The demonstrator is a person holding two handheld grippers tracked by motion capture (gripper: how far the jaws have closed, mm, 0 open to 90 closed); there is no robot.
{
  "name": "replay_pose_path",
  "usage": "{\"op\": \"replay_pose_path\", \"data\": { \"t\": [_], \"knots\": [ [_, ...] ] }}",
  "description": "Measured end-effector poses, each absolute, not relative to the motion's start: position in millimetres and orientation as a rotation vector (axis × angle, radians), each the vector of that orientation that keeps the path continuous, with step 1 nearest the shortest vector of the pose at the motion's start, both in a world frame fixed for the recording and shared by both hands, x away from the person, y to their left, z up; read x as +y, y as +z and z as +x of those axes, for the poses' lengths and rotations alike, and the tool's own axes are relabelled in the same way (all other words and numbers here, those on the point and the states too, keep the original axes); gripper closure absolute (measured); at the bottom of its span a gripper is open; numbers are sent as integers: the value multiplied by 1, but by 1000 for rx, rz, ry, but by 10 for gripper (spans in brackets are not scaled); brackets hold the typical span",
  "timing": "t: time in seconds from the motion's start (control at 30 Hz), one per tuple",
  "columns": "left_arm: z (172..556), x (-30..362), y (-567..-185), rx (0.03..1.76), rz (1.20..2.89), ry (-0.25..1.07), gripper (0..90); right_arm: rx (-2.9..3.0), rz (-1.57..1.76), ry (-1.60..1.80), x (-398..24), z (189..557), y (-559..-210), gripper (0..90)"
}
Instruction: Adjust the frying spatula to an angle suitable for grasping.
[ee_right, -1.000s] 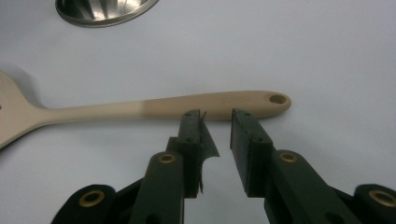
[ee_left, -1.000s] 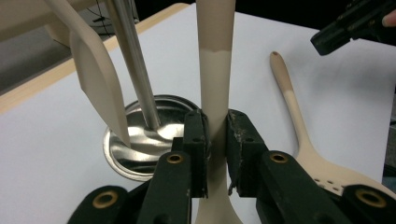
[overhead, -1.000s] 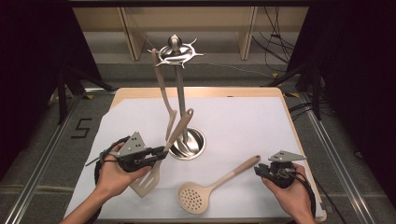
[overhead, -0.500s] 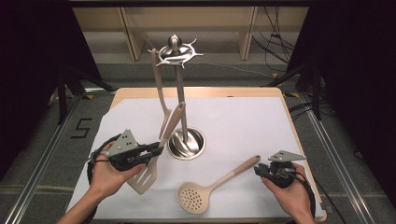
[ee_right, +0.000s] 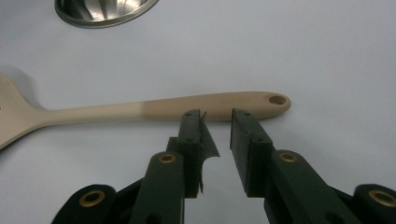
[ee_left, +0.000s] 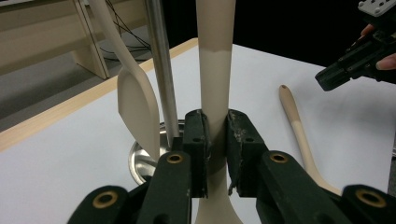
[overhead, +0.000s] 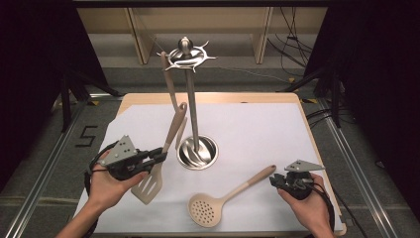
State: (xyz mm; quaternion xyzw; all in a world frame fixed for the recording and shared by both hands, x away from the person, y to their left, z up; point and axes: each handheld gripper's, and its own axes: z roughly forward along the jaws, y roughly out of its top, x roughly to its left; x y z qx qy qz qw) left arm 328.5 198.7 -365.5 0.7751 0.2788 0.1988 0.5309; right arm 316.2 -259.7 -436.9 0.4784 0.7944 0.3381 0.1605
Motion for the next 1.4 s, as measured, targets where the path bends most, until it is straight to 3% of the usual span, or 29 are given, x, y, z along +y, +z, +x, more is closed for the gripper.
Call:
{"op": "replay_pose_path", "data": {
  "t": [1.4],
  "knots": [
    [325,221,-339,657,1747,557,784,2247,1384,976,-264,316,-437,741]
  ]
}}
